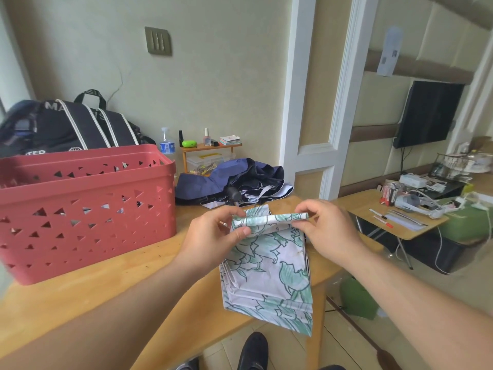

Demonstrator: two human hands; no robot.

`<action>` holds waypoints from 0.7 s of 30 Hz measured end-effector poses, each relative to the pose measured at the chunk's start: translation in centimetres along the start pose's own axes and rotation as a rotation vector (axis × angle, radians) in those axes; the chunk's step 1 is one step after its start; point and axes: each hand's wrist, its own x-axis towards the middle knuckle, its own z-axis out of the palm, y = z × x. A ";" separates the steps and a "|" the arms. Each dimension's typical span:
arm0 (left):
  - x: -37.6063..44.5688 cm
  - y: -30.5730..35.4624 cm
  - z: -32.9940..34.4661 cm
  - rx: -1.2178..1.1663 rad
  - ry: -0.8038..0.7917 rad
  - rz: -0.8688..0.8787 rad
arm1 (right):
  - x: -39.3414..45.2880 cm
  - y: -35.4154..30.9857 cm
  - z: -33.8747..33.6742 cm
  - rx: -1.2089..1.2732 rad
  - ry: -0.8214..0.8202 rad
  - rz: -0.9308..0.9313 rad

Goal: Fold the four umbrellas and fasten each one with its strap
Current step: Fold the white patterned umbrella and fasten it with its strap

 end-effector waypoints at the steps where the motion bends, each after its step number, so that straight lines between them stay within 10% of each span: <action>1: -0.2 -0.1 -0.1 -0.007 0.013 -0.007 | -0.4 0.3 0.2 -0.007 -0.010 -0.037; 21: -3.4 -1.8 0.9 0.110 0.022 -0.022 | -3.9 2.2 1.7 -0.041 0.020 -0.195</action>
